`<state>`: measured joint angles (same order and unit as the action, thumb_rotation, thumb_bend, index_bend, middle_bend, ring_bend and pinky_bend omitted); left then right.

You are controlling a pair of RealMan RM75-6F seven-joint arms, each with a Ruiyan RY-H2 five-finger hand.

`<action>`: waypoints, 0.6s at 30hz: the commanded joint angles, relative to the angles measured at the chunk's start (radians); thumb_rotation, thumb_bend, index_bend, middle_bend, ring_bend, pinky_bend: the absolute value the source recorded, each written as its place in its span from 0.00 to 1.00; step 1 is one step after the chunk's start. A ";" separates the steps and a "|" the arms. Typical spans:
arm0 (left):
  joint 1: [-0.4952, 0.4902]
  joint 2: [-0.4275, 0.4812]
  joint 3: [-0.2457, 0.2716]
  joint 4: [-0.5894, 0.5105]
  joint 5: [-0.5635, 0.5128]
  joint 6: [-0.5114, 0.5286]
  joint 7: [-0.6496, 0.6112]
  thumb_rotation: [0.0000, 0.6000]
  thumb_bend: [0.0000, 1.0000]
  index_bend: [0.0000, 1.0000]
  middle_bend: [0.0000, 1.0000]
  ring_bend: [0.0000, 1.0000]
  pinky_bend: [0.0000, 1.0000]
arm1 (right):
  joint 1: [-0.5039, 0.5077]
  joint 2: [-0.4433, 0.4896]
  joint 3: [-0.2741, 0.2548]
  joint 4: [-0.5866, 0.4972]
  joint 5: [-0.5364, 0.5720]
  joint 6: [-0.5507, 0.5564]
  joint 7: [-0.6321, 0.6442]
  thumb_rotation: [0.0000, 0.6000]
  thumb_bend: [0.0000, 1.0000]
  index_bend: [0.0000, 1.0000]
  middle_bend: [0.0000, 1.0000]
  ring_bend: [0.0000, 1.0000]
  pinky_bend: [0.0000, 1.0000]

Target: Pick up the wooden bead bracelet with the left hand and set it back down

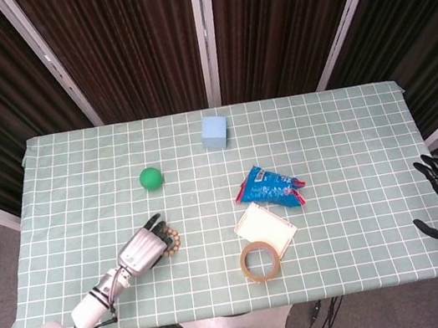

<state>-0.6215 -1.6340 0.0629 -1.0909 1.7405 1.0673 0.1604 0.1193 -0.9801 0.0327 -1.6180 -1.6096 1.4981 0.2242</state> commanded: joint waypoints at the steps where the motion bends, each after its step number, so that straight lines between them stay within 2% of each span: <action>1: 0.011 -0.012 0.003 0.018 -0.011 0.031 -0.068 1.00 0.30 0.57 0.56 0.23 0.14 | 0.000 0.000 0.001 0.000 -0.001 0.002 0.001 1.00 0.10 0.00 0.00 0.00 0.00; 5: 0.033 -0.021 -0.009 0.036 -0.036 0.086 -0.208 1.00 0.34 0.58 0.59 0.26 0.15 | 0.000 0.000 0.002 -0.001 -0.005 0.005 0.002 1.00 0.10 0.00 0.00 0.00 0.00; 8: 0.049 -0.016 -0.021 0.026 -0.068 0.115 -0.362 1.00 0.37 0.58 0.61 0.27 0.15 | -0.001 0.001 0.002 -0.004 -0.009 0.011 0.003 1.00 0.10 0.00 0.00 0.00 0.00; 13: 0.067 0.005 -0.047 -0.012 -0.124 0.138 -0.650 1.00 0.40 0.58 0.61 0.27 0.16 | -0.005 0.004 0.003 -0.009 -0.017 0.023 0.003 1.00 0.10 0.00 0.00 0.00 0.00; 18: 0.076 0.059 -0.067 -0.115 -0.184 0.106 -0.997 1.00 0.40 0.58 0.61 0.27 0.16 | -0.012 0.009 0.003 -0.016 -0.023 0.038 0.001 1.00 0.10 0.00 0.00 0.00 0.00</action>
<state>-0.5625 -1.6192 0.0204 -1.1235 1.6201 1.1809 -0.5937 0.1086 -0.9718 0.0352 -1.6324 -1.6315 1.5340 0.2254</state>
